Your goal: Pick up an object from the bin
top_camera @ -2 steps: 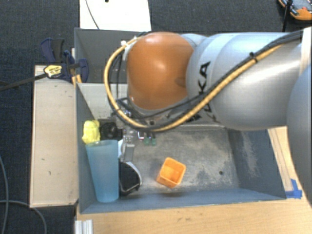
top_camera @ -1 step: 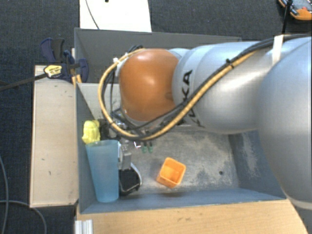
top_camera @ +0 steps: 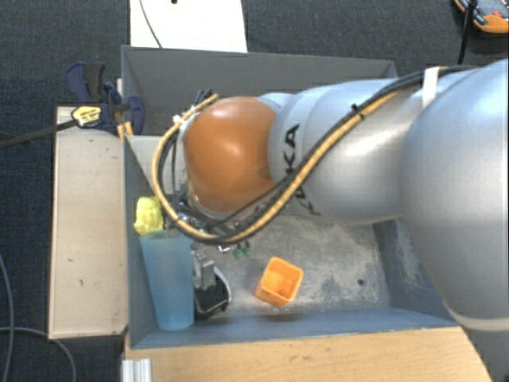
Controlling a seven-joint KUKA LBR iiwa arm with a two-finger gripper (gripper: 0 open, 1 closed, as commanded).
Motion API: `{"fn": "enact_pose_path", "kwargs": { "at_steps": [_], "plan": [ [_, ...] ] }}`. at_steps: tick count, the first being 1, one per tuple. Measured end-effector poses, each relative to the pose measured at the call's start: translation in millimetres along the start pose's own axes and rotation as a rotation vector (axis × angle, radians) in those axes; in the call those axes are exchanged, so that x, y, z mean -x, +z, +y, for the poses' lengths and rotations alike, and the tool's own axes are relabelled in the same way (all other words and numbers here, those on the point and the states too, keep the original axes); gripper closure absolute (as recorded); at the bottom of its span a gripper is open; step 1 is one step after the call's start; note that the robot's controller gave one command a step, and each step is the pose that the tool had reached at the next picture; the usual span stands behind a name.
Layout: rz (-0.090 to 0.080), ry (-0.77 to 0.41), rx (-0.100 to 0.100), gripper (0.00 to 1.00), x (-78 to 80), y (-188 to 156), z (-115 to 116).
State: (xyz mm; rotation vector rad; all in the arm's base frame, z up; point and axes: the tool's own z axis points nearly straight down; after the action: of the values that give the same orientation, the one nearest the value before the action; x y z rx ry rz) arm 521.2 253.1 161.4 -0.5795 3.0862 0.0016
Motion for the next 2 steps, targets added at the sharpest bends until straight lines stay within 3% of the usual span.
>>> {"fn": "enact_pose_path", "kwargs": {
  "at_steps": [1, 2],
  "plan": [
    [-0.003, -0.139, 0.000, 0.00, 14.9, 26.9, -11.0],
    [-0.002, -0.324, -0.012, 0.00, 23.8, 71.8, -15.3]
  ]
}}
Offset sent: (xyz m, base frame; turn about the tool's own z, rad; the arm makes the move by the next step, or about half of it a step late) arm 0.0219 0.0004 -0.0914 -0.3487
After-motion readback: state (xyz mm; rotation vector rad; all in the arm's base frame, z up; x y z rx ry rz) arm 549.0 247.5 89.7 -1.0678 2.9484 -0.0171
